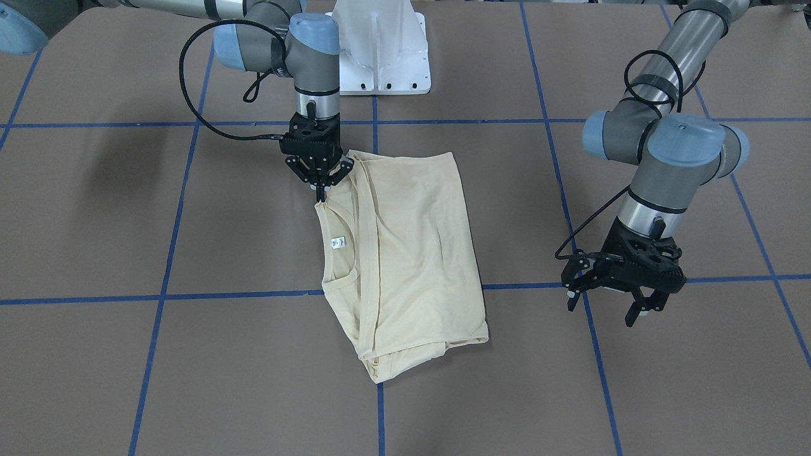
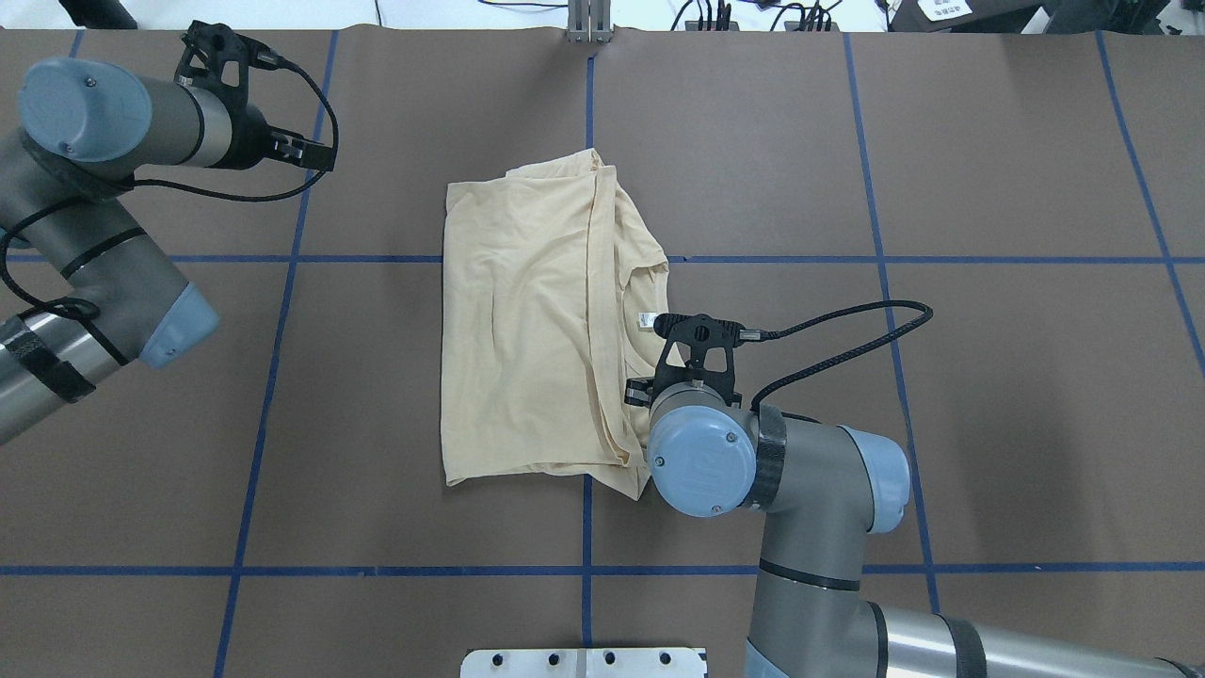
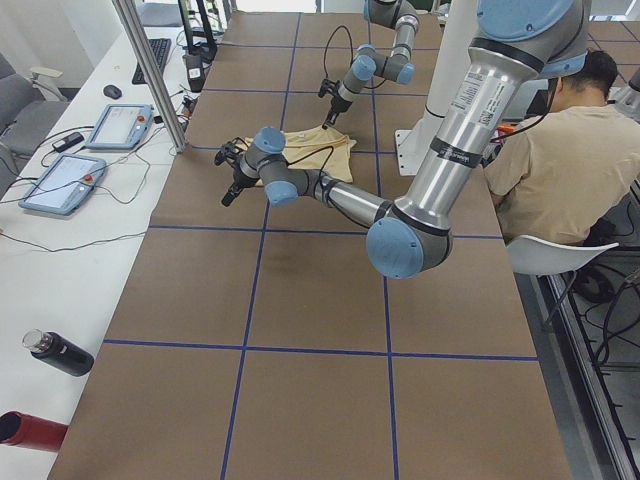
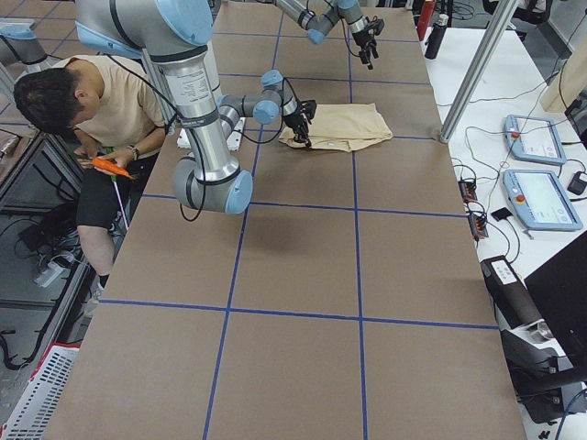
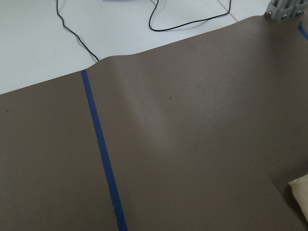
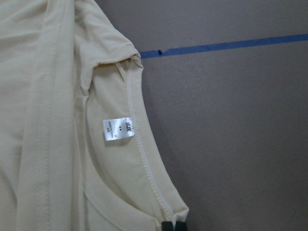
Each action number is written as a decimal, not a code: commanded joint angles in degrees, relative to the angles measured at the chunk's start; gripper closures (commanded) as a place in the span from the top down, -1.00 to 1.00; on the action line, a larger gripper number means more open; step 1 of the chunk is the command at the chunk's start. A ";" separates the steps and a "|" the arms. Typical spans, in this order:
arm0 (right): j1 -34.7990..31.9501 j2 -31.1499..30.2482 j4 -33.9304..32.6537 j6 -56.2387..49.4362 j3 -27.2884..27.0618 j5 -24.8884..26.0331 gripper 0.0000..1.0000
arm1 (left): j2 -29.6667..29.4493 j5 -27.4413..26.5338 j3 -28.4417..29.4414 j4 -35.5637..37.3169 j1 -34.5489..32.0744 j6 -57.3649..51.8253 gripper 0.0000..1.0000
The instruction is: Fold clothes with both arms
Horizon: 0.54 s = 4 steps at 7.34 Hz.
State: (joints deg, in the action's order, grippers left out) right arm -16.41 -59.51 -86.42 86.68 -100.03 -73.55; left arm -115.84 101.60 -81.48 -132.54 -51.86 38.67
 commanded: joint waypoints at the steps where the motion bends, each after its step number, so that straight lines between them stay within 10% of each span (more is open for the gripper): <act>1: 0.68 0.09 0.03 -0.02 -0.16 0.42 0.40 | 0.00 0.00 0.00 0.00 0.00 0.00 1.00; 2: 0.77 0.53 -0.06 -0.72 -0.42 0.68 0.99 | 0.00 0.00 0.00 0.09 0.00 0.00 1.00; 4: -0.28 4.20 -1.63 -3.08 -0.95 -0.37 1.00 | 0.00 0.00 0.00 0.09 0.00 0.00 1.00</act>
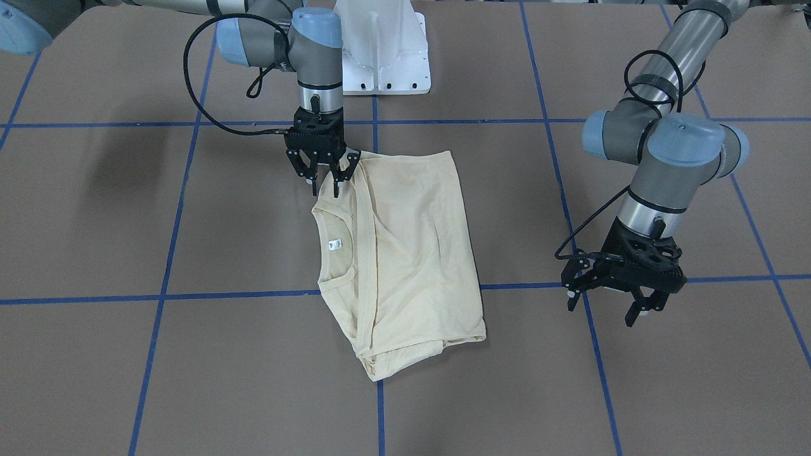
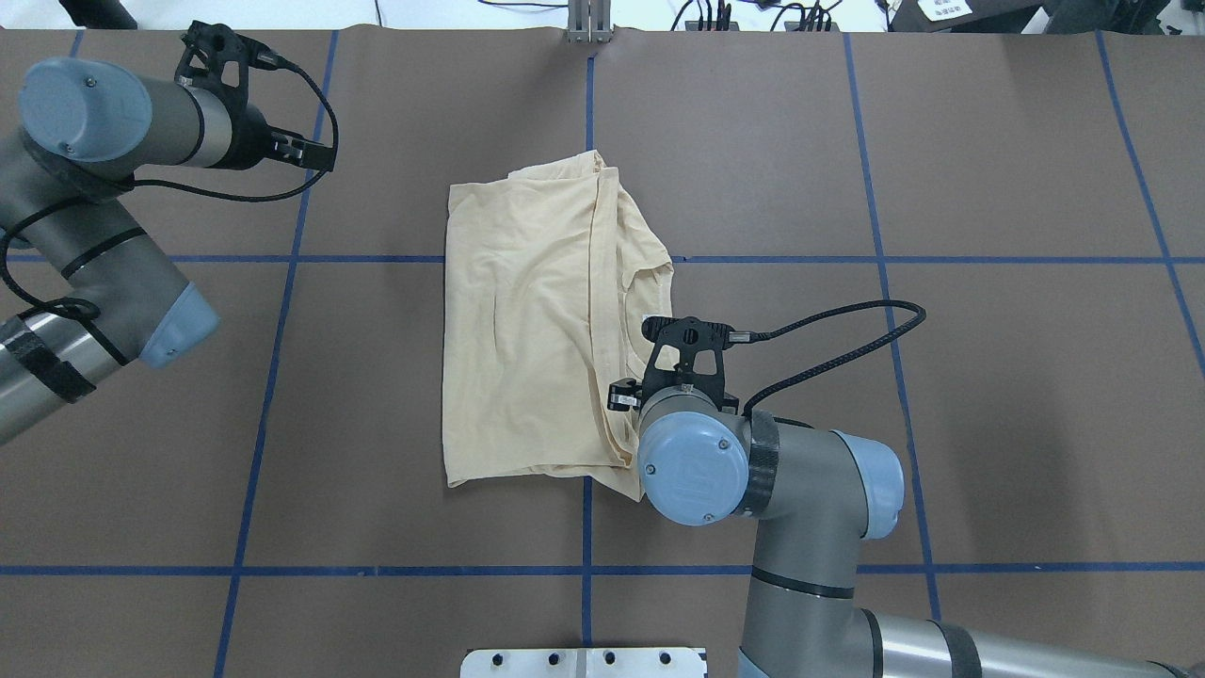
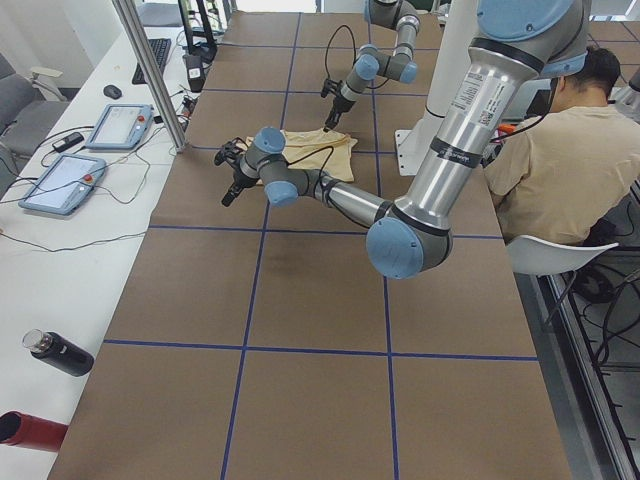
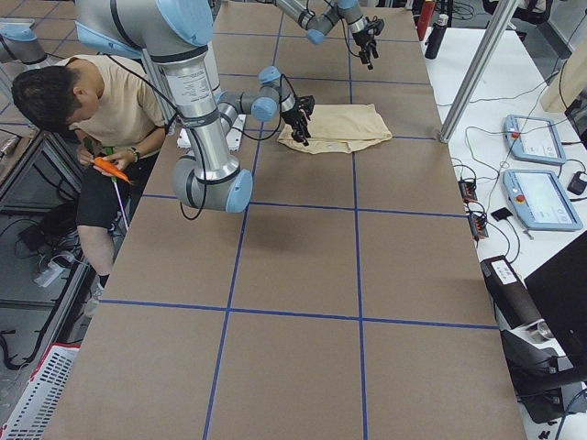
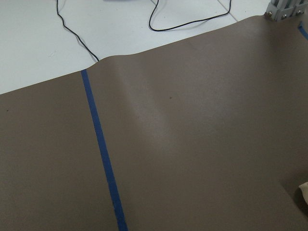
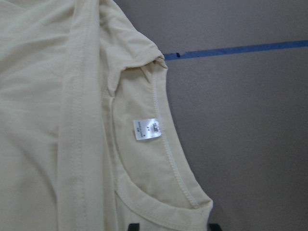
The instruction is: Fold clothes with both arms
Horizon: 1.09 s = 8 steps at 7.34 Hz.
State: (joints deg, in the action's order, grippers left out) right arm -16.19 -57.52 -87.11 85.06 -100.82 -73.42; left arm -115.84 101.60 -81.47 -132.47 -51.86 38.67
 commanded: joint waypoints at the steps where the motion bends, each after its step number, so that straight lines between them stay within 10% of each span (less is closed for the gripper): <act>1: -2.08 4.68 -5.04 -2.43 -0.08 -7.03 1.00 | 0.00 0.00 0.00 0.01 0.00 0.00 1.00; 6: -11.48 16.47 -20.46 -25.67 5.88 -29.39 1.00 | 0.00 0.00 0.00 -0.07 0.09 0.00 1.00; 8: -11.85 11.33 1.35 -30.83 6.51 -32.99 1.00 | 0.00 0.00 0.00 -0.16 0.09 0.00 1.00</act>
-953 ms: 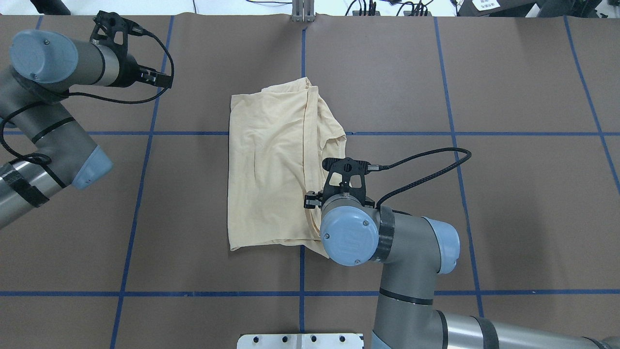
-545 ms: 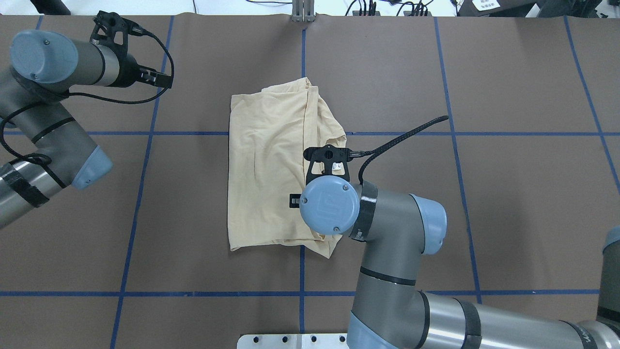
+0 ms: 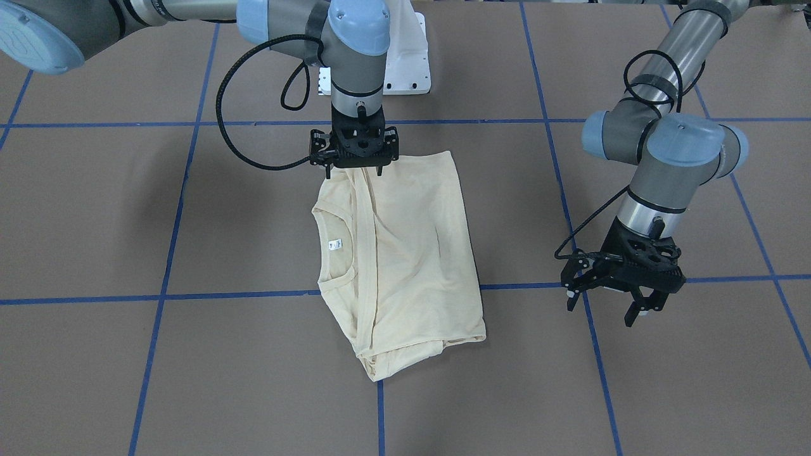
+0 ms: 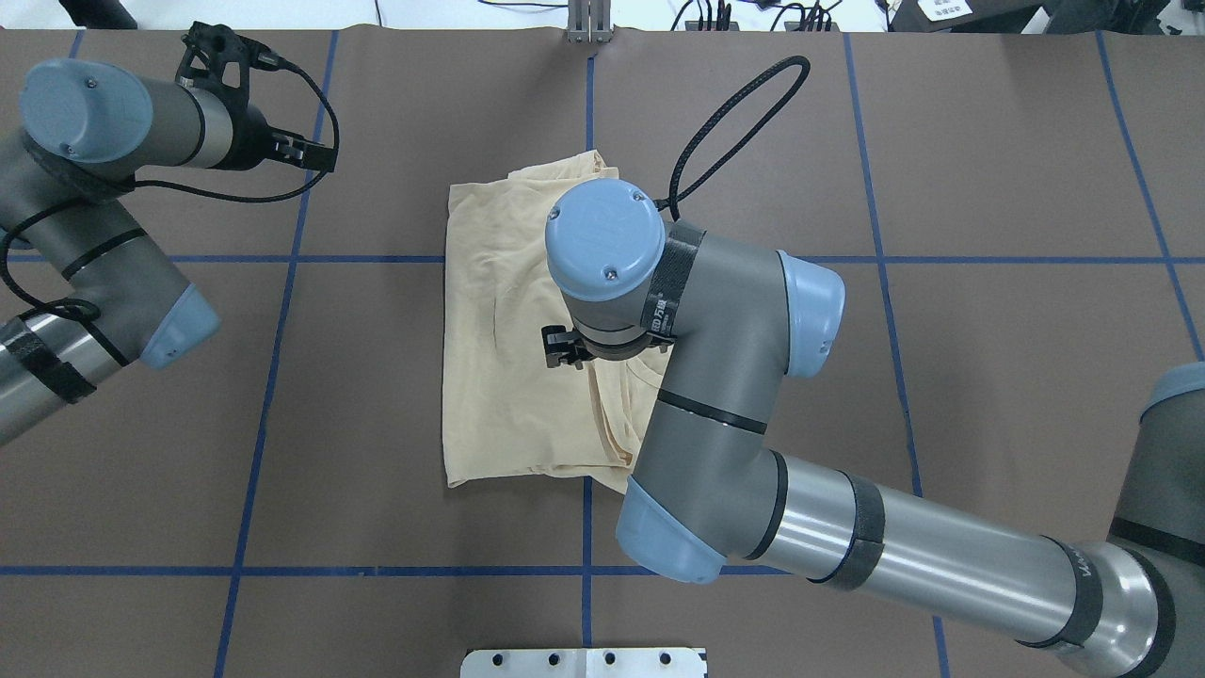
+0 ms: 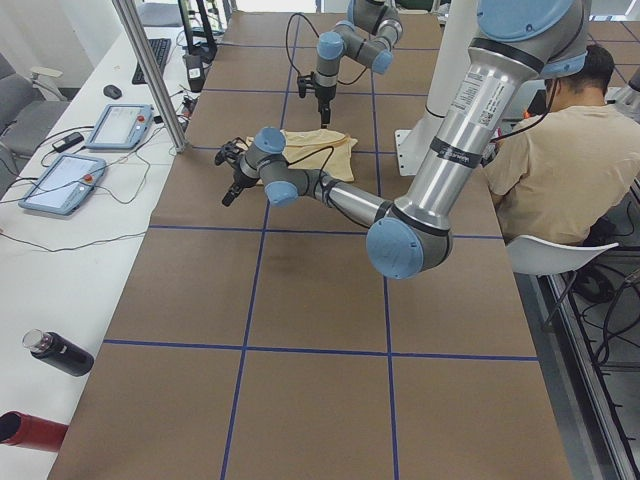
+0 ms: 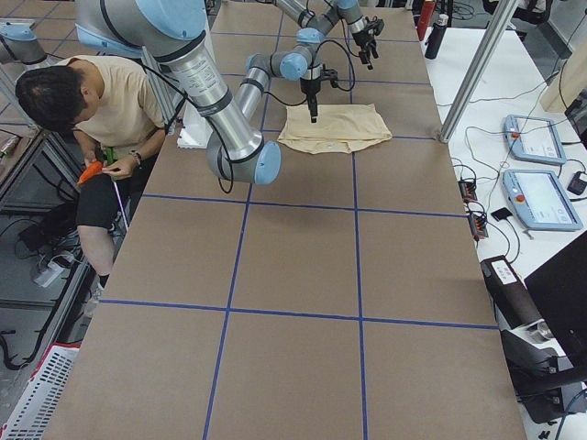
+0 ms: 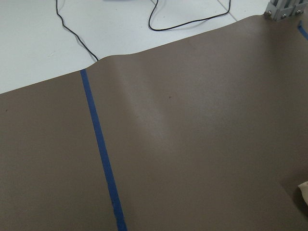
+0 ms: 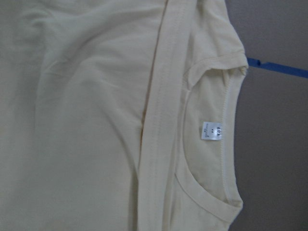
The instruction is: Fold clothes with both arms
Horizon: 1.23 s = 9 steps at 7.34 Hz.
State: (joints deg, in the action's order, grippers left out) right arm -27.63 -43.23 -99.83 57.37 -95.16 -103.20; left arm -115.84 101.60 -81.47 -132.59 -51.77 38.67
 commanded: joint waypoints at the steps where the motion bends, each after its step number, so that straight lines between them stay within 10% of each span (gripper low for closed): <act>1: -0.32 -4.48 18.74 -0.54 3.46 -6.89 1.00 | 0.00 0.00 0.00 -0.03 0.01 0.00 1.00; 5: 4.93 2.95 -5.49 2.02 7.97 0.77 1.00 | 0.00 0.00 0.00 -0.03 0.01 0.00 1.00; 9: 6.54 3.50 -7.14 0.82 10.43 5.98 0.99 | 0.00 0.00 0.00 -0.03 0.01 0.00 1.00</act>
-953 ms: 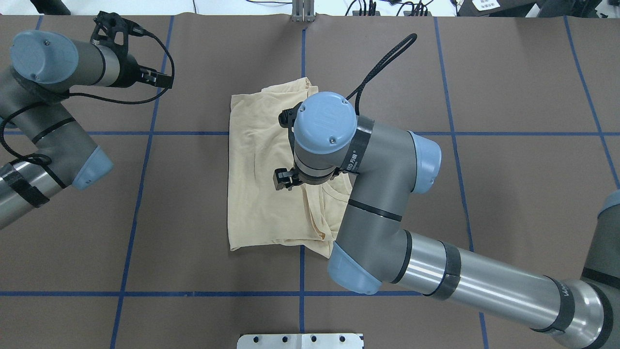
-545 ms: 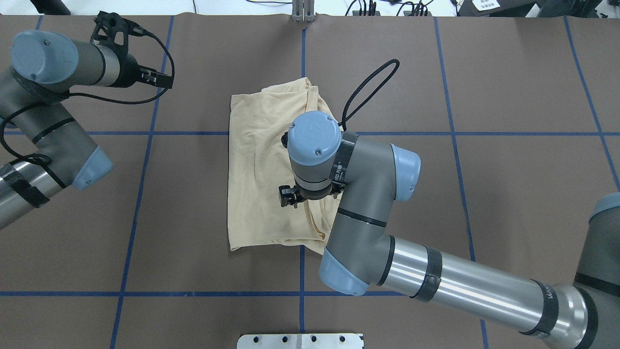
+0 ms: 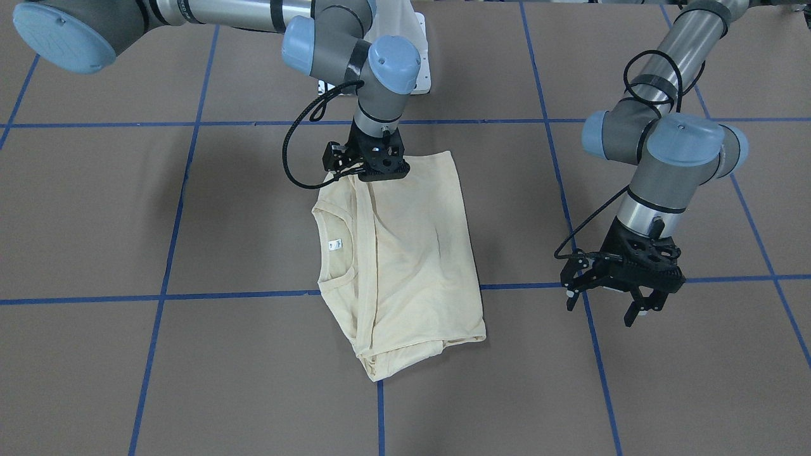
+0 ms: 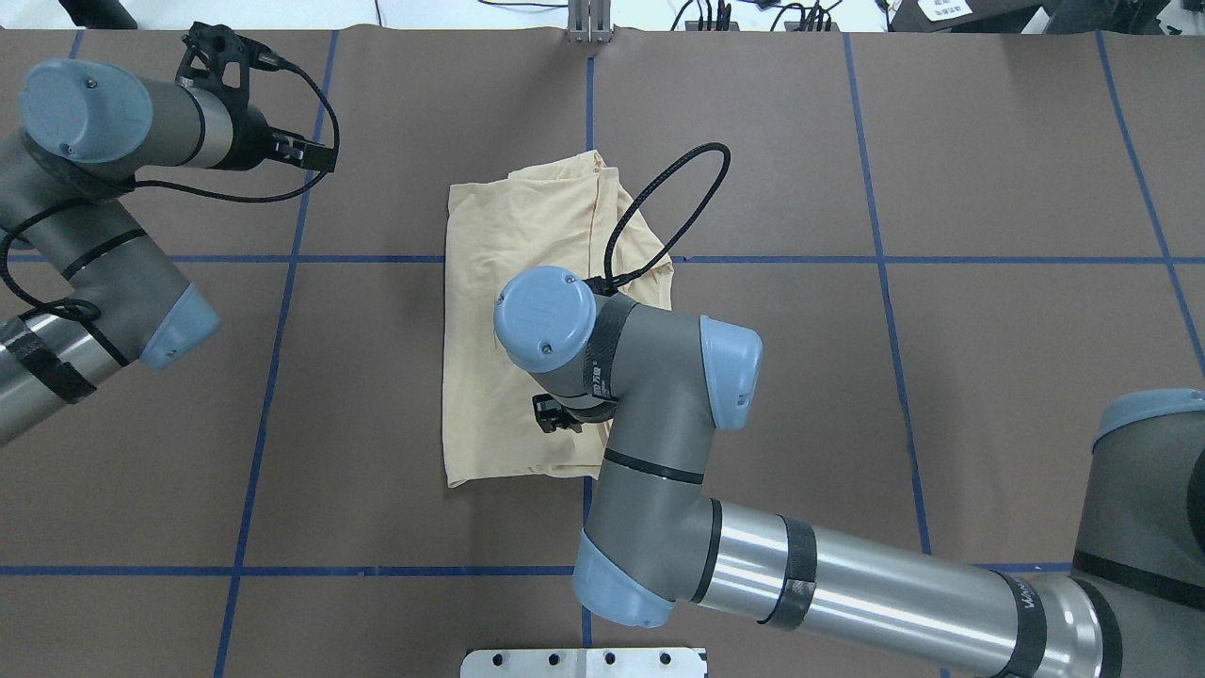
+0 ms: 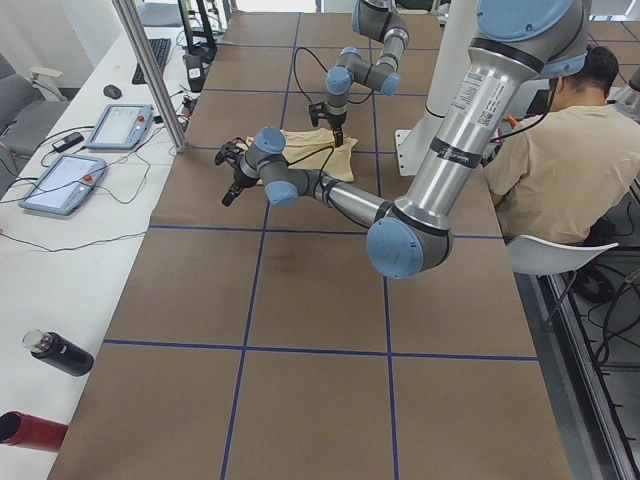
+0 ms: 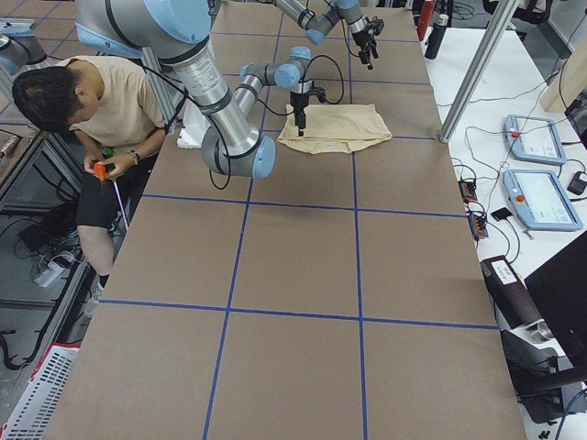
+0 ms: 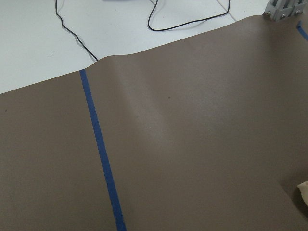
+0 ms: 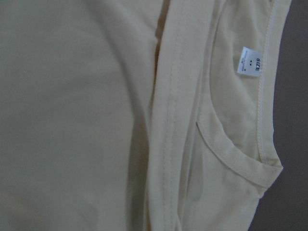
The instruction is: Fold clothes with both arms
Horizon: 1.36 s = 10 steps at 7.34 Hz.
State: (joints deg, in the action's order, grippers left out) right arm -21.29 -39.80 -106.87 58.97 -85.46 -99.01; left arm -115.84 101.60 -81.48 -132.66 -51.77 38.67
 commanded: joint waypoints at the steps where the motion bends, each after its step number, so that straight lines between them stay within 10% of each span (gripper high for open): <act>1: 0.19 0.08 -0.10 -2.70 1.08 3.20 0.86 | 0.00 0.00 0.00 -0.05 0.00 0.00 1.00; 6: -1.90 -2.54 -2.54 -10.51 -0.75 3.57 0.65 | 0.00 0.00 0.00 -0.05 0.00 0.00 1.00; 10: -5.25 -20.03 -5.19 -16.95 -21.55 3.65 0.67 | 0.09 0.09 0.00 -0.14 0.00 0.00 1.00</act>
State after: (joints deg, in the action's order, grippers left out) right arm -25.87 -55.44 -111.81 43.04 -100.76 -95.27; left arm -115.77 101.66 -81.48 -132.73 -51.77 38.67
